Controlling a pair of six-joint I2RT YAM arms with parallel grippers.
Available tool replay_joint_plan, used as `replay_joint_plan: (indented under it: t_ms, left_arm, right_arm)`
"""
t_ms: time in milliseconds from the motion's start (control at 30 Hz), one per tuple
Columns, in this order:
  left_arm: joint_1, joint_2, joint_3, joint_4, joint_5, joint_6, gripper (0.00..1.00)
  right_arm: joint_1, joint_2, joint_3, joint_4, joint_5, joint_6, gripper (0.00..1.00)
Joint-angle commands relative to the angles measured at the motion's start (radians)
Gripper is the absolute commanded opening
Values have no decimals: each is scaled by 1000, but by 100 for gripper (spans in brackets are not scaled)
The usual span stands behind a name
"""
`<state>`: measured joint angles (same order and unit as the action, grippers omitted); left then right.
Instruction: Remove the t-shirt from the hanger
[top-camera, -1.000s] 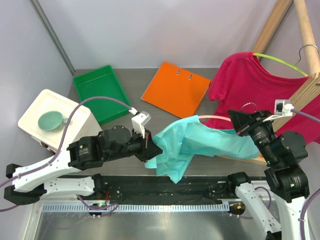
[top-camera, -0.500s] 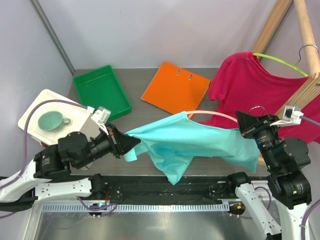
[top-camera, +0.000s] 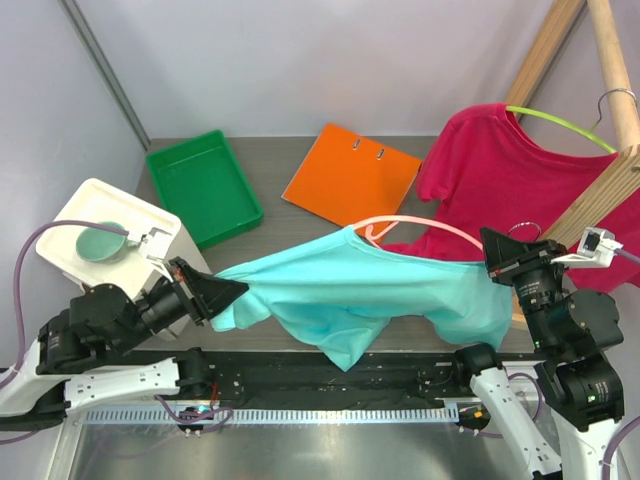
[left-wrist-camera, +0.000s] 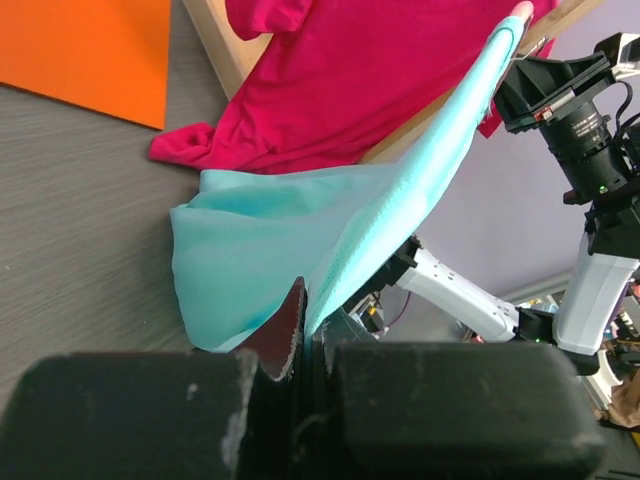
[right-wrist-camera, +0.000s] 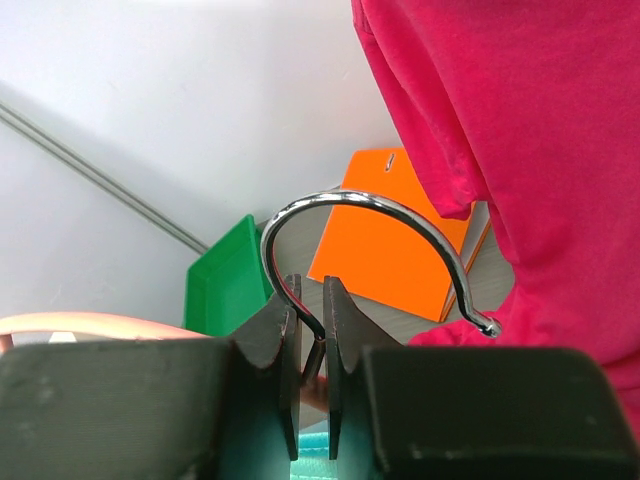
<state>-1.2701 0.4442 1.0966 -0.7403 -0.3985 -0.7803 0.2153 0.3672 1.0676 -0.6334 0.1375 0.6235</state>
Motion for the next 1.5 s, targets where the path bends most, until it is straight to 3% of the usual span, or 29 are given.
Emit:
replay_joint_plan:
  t_ms: [0, 233, 433, 700, 933, 1300, 1467]
  left_arm:
    - [5, -99, -13, -56, -114, -42, 0]
    - [5, -104, -14, -96, -125, -48, 0]
    - [5, -26, -30, -30, -86, -34, 0]
    - [6, 284, -21, 180, 33, -11, 0]
    - [6, 519, 69, 266, 39, -7, 0]
    - [32, 689, 74, 360, 101, -65, 0]
    - [101, 722, 81, 328, 104, -79, 0]
  right_arm:
    - [-11, -11, 18, 47, 195, 31, 1]
    - [-11, 12, -1, 86, 157, 79, 1]
    - [-11, 15, -84, 300, -62, 84, 1]
    - [-11, 55, -233, 641, -240, 218, 1]
    - [-13, 186, -218, 848, -251, 361, 1]
    - [-13, 367, -164, 1173, -265, 513, 1]
    - [-11, 403, -59, 1049, -271, 460, 1]
